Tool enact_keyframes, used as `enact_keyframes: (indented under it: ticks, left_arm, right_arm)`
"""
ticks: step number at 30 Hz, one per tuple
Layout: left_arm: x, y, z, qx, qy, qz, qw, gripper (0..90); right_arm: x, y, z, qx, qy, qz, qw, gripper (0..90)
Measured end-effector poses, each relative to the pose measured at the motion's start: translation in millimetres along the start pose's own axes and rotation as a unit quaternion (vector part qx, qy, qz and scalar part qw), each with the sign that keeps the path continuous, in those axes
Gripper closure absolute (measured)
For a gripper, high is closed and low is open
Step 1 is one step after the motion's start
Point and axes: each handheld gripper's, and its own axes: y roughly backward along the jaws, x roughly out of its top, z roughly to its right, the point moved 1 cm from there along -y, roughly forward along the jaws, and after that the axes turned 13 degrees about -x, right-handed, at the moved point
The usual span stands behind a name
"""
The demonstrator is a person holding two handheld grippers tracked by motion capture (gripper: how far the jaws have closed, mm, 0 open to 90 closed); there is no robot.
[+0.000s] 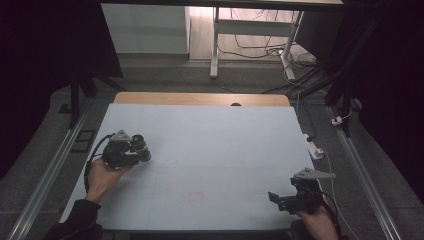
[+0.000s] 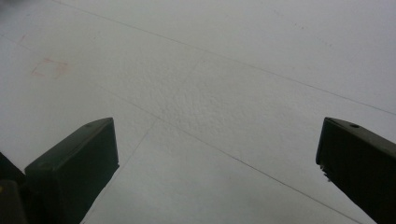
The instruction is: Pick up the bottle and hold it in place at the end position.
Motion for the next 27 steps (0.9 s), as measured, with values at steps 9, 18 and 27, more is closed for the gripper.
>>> enact_keyframes:
  ticks: [9, 18, 27]
  left_arm:
    - [19.2, -7.2, 16.1, -0.022, -0.005, -0.021, 0.9995, 53.7]
    - [41.1, -17.7, 32.7, -0.041, -0.026, -0.02, 0.9986, 53.7]
    - [60.0, -34.4, 42.9, -0.043, -0.044, -0.017, 0.9979, 53.7]
  right_arm:
    - [0.0, -0.2, 0.4, 0.0, 0.0, 0.0, 1.0, 0.0]
    - [-0.1, -0.4, 0.7, 0.0, -0.001, 0.0, 1.0, 0.0]
    - [-0.6, -0.8, 2.4, 0.001, -0.005, 0.0, 1.0, 0.0]
